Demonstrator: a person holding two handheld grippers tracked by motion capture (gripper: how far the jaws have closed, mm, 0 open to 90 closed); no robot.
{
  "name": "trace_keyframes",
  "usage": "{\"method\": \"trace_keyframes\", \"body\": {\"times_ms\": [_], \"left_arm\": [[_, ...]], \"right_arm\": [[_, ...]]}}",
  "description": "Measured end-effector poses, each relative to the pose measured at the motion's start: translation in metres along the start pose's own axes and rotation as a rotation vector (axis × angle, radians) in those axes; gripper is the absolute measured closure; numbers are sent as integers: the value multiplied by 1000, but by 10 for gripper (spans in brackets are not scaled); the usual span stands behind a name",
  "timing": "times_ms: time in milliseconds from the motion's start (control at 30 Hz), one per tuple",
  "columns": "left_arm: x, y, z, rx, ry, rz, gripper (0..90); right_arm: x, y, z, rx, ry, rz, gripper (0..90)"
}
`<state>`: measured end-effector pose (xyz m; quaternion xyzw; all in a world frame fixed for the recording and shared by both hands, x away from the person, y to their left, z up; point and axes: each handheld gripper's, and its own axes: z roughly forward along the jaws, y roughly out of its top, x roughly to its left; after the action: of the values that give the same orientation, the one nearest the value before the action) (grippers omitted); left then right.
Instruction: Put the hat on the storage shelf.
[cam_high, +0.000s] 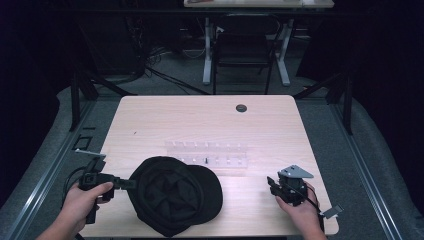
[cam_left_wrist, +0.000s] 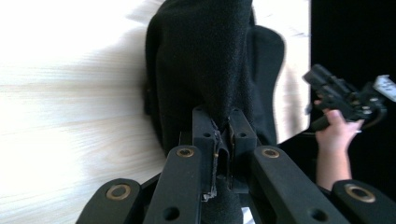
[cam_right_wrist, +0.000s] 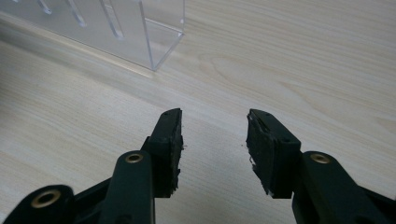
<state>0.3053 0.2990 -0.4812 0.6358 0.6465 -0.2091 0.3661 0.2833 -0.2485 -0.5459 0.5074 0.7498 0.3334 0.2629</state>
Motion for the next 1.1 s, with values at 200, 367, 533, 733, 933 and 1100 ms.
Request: {"method": "trace_keyframes", "body": {"times_ms": [200,367,533,733,933,1100], "left_arm": [[-10,0,-7,-19,-52,1,853],[-17,2,-15,-30,-66,11,853],[-21,3,-18,-30,-76,8,853],[-31,5,-25,-45,-109,12,854],[-40,8,-32,-57,-153,27,855],[-51,10,-38,-74,-184,43,856]], "right_arm": [[-1,0,0,3,-4,2,553],[-1,0,0,2,-1,3,553],[-1,0,0,5,0,5,553],[-1,0,0,5,-2,5,553],[-1,0,0,5,-3,4,553],[-1,0,1,4,-2,6,553]]}}
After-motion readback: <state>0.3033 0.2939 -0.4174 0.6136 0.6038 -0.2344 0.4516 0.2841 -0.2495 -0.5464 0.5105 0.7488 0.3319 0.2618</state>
